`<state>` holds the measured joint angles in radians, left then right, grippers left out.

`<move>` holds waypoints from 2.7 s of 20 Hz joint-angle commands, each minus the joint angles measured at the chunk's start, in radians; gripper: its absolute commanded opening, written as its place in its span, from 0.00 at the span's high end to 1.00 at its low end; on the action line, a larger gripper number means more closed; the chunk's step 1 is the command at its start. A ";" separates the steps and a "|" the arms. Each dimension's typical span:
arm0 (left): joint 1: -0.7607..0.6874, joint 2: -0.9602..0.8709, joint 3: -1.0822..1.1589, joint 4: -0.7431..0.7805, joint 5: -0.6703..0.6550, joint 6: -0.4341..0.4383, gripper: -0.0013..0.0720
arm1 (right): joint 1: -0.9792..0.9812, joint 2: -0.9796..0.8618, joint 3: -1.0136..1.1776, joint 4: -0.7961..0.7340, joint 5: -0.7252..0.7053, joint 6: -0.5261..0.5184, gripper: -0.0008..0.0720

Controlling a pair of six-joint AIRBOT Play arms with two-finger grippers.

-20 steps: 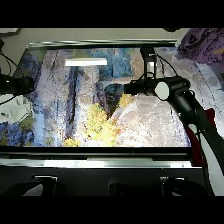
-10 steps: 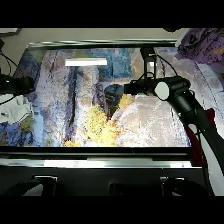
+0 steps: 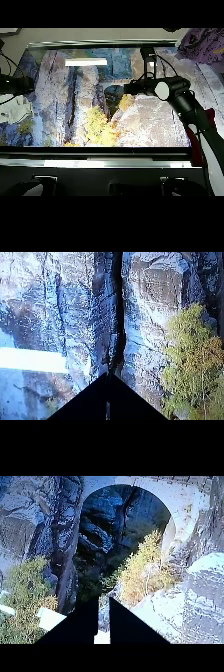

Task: Fold the clothes and pants, and hang the long-sleeved shirts on hangers.

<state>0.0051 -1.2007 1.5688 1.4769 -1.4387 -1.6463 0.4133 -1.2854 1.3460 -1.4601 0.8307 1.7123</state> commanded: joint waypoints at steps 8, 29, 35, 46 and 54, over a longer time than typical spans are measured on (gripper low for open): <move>0.002 -0.001 0.000 0.002 0.000 -0.004 0.72 | 0.001 0.001 0.001 0.000 0.000 0.001 0.83; 0.512 -0.641 0.000 0.225 0.474 -0.254 0.00 | 0.001 0.001 0.001 0.002 0.009 0.001 0.83; 0.508 -0.658 0.012 0.166 0.401 -0.204 0.95 | 0.001 0.001 0.001 0.002 0.008 0.001 0.78; 0.014 -0.376 0.018 -0.336 0.106 -0.079 0.95 | 0.001 0.069 0.001 -0.042 0.329 0.030 0.78; -0.605 -0.478 0.014 -0.333 0.230 -0.283 0.95 | 0.001 0.175 0.001 -0.158 0.598 0.025 0.78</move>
<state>-0.4057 -1.6268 1.5848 1.1500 -1.2804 -1.8454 0.4133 -1.1378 1.3464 -1.5829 1.3113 1.7393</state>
